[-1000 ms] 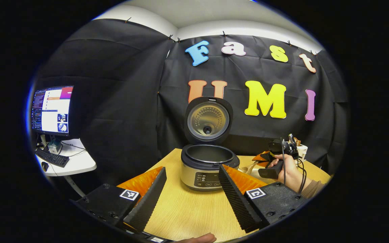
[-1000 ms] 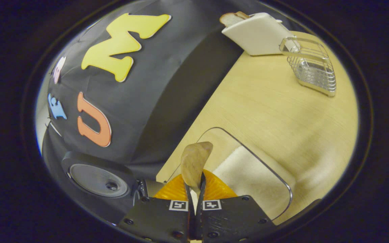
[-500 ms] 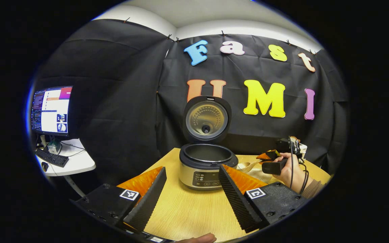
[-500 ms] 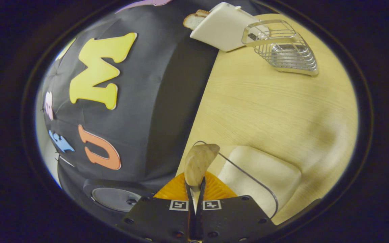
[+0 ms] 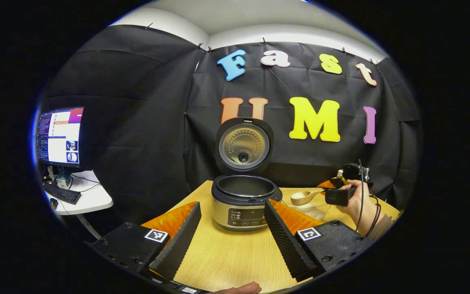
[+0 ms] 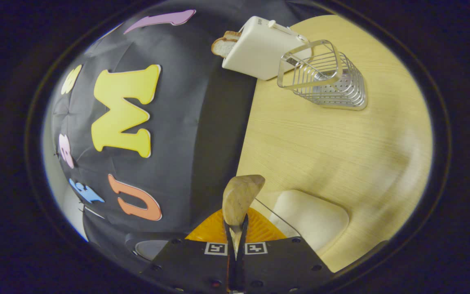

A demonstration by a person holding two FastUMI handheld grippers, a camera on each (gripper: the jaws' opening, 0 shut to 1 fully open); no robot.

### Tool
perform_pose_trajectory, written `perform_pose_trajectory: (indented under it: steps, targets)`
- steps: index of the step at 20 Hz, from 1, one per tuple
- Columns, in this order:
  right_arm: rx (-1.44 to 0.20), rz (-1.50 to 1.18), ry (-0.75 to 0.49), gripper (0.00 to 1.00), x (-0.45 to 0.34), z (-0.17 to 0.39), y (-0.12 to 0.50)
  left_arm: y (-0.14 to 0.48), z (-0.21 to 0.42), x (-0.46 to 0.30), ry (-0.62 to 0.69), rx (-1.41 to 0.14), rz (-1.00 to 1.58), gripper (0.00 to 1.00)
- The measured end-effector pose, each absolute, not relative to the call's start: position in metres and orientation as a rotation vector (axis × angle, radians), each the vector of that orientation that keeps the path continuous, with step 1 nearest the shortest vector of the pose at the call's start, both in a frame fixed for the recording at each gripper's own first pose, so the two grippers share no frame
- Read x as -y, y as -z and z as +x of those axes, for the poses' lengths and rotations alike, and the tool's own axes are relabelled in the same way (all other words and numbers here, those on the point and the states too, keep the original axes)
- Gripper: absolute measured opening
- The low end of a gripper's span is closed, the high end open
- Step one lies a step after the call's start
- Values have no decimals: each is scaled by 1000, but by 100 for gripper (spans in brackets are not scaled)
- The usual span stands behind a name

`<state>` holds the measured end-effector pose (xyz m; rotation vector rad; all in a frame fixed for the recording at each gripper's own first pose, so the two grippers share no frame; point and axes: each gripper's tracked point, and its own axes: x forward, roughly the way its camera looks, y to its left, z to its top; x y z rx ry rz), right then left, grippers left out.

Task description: Close the left gripper, press the button to open the rice cooker; take a wooden spoon from the chopstick holder with the right hand, scoop a spoonful of rice and pour it into the rice cooker, then put the wooden spoon back into the chopstick holder.

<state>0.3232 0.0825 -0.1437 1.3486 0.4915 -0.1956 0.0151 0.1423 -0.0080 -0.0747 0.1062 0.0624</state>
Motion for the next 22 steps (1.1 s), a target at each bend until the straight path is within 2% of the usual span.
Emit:
perform_pose_trajectory:
  steps: [5,12,22]
  targets:
    - [-458,1479,178,1,-75,317,124,9,15,-144,-67,-113,-72,99]
    - [-451,1489,112,1,-108,316,86,12,13,-152,-79,-126,-44,99]
    - [-483,1221,-64,0,-236,335,26,18,12,-201,-174,-137,-95,99]
